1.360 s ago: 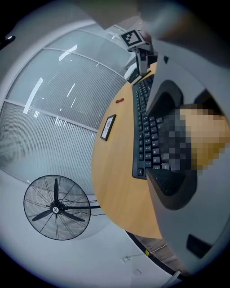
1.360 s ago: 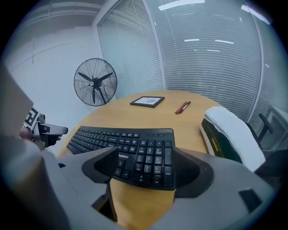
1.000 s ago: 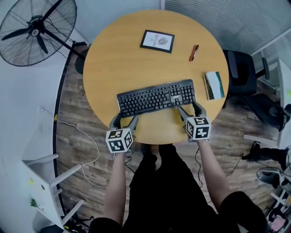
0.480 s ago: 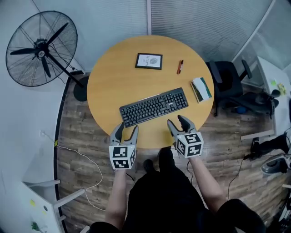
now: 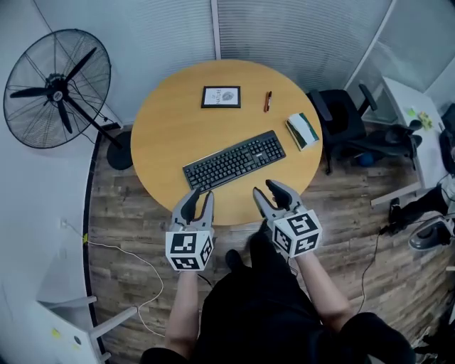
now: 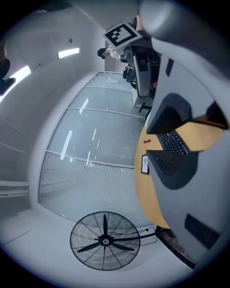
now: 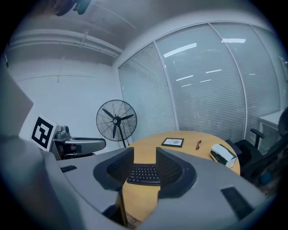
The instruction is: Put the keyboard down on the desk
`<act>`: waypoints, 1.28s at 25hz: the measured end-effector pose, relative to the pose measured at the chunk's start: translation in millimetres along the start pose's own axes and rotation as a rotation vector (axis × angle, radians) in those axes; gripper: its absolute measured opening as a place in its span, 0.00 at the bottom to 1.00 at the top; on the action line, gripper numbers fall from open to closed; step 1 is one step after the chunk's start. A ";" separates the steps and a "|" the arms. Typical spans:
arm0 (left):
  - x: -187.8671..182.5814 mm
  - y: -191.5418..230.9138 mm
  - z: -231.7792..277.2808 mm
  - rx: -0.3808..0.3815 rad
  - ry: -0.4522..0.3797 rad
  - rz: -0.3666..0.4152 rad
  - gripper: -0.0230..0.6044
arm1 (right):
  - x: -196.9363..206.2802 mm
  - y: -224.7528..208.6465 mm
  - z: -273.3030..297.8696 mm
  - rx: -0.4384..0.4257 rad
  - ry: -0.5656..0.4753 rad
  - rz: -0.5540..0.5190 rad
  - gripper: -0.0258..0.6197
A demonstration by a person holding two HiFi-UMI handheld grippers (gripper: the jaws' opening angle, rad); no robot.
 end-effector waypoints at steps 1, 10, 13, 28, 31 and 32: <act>-2.4 -2.2 -0.4 0.010 -0.007 -0.002 0.18 | -3.1 1.8 -3.3 0.000 -0.008 -0.005 0.28; -16.4 -16.0 -4.0 0.052 -0.034 -0.047 0.08 | -24.0 12.0 -19.3 -0.009 -0.066 -0.023 0.16; -25.3 -25.2 -4.9 0.067 -0.053 -0.037 0.08 | -29.7 11.0 -22.6 -0.020 -0.087 -0.010 0.10; -33.8 -29.3 -11.0 0.076 -0.039 -0.005 0.08 | -36.5 21.6 -20.4 -0.098 -0.097 -0.006 0.05; -30.5 -27.2 -13.4 0.075 -0.033 -0.007 0.08 | -34.8 23.5 -21.7 -0.096 -0.097 -0.003 0.05; -29.8 -26.5 -14.0 0.075 -0.031 -0.007 0.08 | -34.7 24.0 -22.0 -0.097 -0.097 -0.004 0.05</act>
Point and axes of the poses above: the fingertips, and each gripper's own axes: z forward along the fingers, y to its left, x out of its underside, the point moved 5 cm from there along -z, backward along the fingers, and after that the axes turned 6 degrees about -z, right-handed, at the moved point
